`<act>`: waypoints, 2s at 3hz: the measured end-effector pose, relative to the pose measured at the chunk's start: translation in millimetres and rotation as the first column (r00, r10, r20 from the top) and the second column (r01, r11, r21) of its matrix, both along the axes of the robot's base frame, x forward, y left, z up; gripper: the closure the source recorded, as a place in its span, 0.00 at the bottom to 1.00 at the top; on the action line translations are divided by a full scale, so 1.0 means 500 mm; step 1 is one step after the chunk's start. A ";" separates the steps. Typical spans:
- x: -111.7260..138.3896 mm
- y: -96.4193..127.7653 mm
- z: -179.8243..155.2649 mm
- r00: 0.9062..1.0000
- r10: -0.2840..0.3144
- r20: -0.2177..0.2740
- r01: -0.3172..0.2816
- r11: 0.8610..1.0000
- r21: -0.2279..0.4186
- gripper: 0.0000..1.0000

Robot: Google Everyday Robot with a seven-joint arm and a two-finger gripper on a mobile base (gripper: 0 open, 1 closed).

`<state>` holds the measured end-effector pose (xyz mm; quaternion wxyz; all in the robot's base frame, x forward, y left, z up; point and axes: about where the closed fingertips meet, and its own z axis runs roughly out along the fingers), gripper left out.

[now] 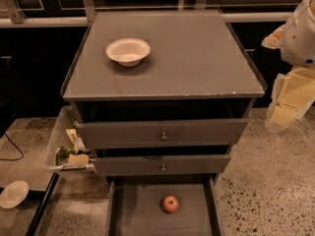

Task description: Pick apple from bottom drawer and place on counter

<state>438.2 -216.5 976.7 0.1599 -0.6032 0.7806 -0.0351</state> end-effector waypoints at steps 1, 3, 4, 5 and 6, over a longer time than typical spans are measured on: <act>0.000 0.000 0.001 1.000 0.001 0.003 -0.001 1.000 0.002 0.00; -0.018 -0.014 -0.136 0.998 0.010 -0.065 -0.008 0.999 0.043 0.00; -0.035 -0.021 -0.236 0.996 0.046 -0.081 -0.040 0.997 0.073 0.00; -0.038 -0.016 -0.346 0.990 0.088 -0.107 -0.076 0.990 0.117 0.00; -0.040 -0.030 -0.471 0.982 0.093 -0.166 -0.066 0.985 0.158 0.00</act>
Offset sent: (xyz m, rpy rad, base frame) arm -0.0057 -0.0113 -0.0663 0.0474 0.0969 -0.0158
